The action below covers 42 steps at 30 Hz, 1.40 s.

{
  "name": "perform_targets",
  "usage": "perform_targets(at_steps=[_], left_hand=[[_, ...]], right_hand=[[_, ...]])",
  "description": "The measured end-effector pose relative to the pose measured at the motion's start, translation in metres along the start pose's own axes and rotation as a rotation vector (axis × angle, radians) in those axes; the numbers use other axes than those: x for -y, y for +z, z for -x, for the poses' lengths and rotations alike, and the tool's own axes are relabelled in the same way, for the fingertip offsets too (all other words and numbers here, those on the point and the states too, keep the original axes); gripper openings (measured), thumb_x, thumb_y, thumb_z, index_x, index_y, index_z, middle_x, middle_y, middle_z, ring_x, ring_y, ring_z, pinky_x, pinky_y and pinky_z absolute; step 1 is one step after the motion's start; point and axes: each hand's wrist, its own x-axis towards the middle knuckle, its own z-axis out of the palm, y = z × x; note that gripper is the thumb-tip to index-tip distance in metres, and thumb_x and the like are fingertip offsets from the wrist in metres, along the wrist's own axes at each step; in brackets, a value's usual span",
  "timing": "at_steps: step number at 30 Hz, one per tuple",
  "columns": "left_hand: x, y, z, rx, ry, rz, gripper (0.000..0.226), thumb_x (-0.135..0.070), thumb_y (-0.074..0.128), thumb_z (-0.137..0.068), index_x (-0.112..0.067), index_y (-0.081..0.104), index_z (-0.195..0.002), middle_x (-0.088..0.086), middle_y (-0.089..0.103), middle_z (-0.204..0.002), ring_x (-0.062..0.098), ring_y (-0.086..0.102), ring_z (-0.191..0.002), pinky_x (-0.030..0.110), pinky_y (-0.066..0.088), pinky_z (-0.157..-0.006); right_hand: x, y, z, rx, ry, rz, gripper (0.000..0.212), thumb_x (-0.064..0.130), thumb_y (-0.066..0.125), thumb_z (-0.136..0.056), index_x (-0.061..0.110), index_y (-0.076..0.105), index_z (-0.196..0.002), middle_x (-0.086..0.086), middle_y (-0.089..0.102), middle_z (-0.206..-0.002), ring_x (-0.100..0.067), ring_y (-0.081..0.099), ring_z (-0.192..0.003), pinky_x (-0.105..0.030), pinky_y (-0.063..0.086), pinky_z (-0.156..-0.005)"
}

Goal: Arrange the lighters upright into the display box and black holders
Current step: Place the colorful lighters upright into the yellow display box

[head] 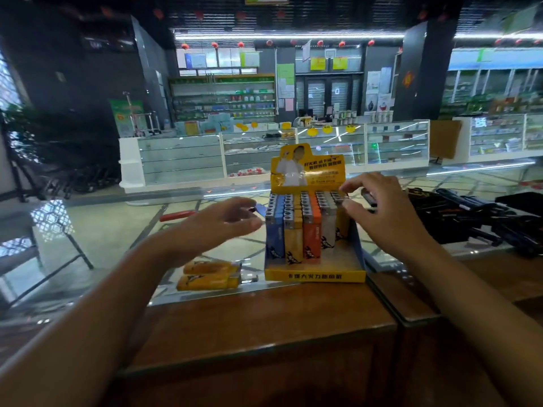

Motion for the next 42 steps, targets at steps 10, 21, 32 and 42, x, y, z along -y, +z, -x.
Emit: perform_targets(at_steps=[10, 21, 32, 42], left_hand=[[0.032, -0.03, 0.058, 0.05, -0.076, -0.193, 0.041, -0.042, 0.056, -0.098, -0.038, 0.048, -0.138, -0.013, 0.053, -0.138, 0.001, 0.051, -0.121, 0.027, 0.043, -0.101], [0.025, -0.012, 0.082, 0.081, 0.015, -0.728, 0.055, -0.051, 0.053, -0.096, -0.034, 0.038, -0.146, -0.011, 0.043, -0.141, 0.008, 0.037, -0.123, 0.032, 0.036, -0.105], [0.023, -0.012, 0.053, 0.146, 0.046, -0.86, 0.029, -0.044, 0.058, -0.093, -0.027, 0.047, -0.113, -0.011, 0.047, -0.099, 0.004, 0.048, -0.08, 0.019, 0.035, -0.065], [0.063, -0.04, 0.027, -0.24, 0.078, -0.767, 0.018, -0.024, 0.059, -0.098, -0.014, 0.059, -0.113, -0.006, 0.058, -0.093, 0.001, 0.052, -0.069, 0.011, 0.041, -0.059]], right_hand=[[0.074, 0.008, -0.003, 0.03, -0.293, -0.039, 0.042, 0.046, 0.046, -0.089, 0.022, 0.061, -0.12, 0.012, 0.054, -0.115, -0.006, 0.043, -0.112, -0.025, 0.031, -0.09], [0.095, 0.058, 0.025, 0.141, -0.712, 0.386, 0.052, 0.032, 0.063, -0.084, 0.022, 0.054, -0.134, 0.0, 0.064, -0.111, -0.021, 0.048, -0.108, -0.04, 0.029, -0.097], [0.079, 0.064, 0.028, 0.29, -0.862, 0.453, 0.044, 0.03, 0.081, -0.072, 0.021, 0.068, -0.114, 0.002, 0.073, -0.101, -0.021, 0.065, -0.098, -0.037, 0.031, -0.093], [0.081, 0.056, 0.036, 0.264, -0.779, 0.308, 0.049, 0.025, 0.092, -0.058, 0.02, 0.074, -0.103, 0.004, 0.074, -0.09, -0.018, 0.071, -0.083, -0.028, 0.056, -0.072]])
